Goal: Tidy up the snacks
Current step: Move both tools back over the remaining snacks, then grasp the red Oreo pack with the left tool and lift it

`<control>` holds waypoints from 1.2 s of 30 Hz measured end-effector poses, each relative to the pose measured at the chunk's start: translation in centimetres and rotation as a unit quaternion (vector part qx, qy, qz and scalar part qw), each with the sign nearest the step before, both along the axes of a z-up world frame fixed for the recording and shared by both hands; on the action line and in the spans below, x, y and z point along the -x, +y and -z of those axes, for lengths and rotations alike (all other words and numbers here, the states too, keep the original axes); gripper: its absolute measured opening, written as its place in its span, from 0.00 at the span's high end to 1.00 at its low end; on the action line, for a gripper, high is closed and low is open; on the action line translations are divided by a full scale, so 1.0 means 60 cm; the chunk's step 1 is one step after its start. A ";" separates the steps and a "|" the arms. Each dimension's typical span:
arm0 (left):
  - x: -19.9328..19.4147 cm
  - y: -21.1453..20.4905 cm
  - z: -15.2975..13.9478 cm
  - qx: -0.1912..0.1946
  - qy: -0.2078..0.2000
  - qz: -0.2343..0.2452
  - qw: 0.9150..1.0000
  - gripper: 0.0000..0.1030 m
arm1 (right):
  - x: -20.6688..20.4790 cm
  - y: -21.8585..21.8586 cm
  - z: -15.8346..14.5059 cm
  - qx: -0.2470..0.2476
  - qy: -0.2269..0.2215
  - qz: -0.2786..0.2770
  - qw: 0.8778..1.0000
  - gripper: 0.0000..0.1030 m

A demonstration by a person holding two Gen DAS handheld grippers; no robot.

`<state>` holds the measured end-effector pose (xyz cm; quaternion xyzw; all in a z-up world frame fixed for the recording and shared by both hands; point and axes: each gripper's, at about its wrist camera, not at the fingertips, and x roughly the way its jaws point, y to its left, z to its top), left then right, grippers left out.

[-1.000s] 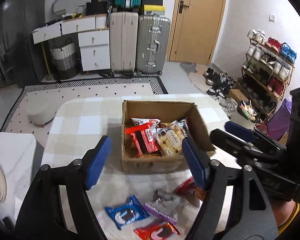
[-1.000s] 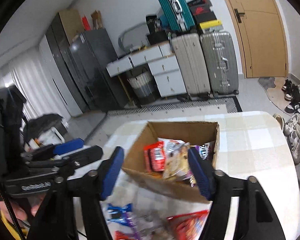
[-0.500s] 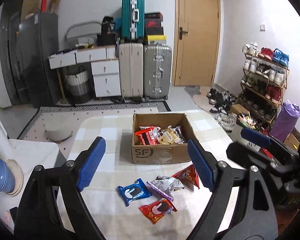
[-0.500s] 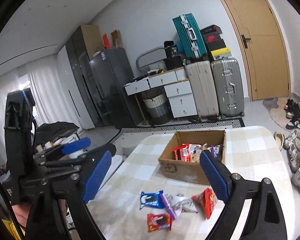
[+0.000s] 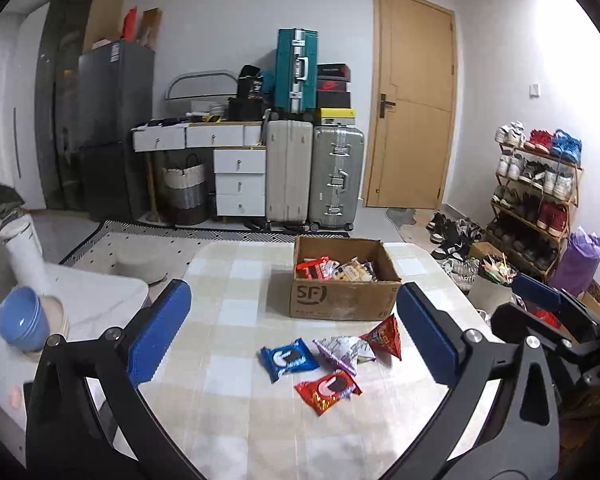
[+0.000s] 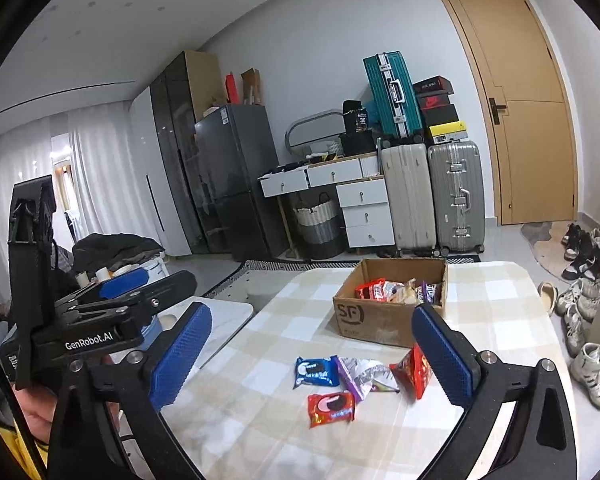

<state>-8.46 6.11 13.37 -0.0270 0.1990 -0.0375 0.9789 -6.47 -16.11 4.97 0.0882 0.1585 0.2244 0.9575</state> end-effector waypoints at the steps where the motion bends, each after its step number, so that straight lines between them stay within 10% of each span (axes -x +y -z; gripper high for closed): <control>1: 0.008 0.001 0.005 0.002 0.000 -0.001 1.000 0.00 | 0.005 0.001 0.005 0.003 0.003 0.002 1.000 0.01; 9: 0.018 0.006 0.067 -0.006 0.037 -0.002 0.999 0.00 | 0.005 0.035 0.053 0.114 0.035 0.107 0.987 0.01; 36: -0.173 -0.033 0.259 -0.011 0.145 -0.003 0.989 0.00 | -0.099 -0.057 0.180 0.061 0.104 0.145 0.982 0.01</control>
